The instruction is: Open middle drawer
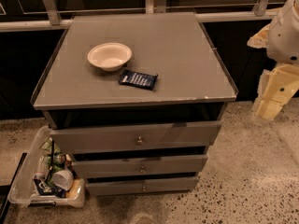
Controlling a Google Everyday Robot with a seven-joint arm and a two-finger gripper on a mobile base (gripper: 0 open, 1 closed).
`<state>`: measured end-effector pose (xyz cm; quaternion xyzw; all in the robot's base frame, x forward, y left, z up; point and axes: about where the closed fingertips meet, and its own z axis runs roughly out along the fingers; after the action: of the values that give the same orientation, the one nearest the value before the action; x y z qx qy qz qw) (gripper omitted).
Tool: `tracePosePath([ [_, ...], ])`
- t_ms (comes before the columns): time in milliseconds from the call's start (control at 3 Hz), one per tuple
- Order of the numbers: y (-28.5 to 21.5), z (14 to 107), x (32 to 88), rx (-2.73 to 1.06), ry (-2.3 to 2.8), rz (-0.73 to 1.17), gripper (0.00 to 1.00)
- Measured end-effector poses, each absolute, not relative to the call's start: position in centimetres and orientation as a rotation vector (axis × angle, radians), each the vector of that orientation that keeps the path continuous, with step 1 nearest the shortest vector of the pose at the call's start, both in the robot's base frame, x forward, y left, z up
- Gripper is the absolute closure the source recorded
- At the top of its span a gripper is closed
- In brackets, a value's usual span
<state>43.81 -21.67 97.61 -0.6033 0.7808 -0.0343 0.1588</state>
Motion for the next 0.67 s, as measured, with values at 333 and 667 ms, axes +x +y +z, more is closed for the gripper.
tracePosePath([
  [333,-21.67,97.61,43.81,-1.725,2.232,-0.098,0.0],
  [667,-21.55,97.73,43.4,-1.734,2.202,-0.097,0.0],
])
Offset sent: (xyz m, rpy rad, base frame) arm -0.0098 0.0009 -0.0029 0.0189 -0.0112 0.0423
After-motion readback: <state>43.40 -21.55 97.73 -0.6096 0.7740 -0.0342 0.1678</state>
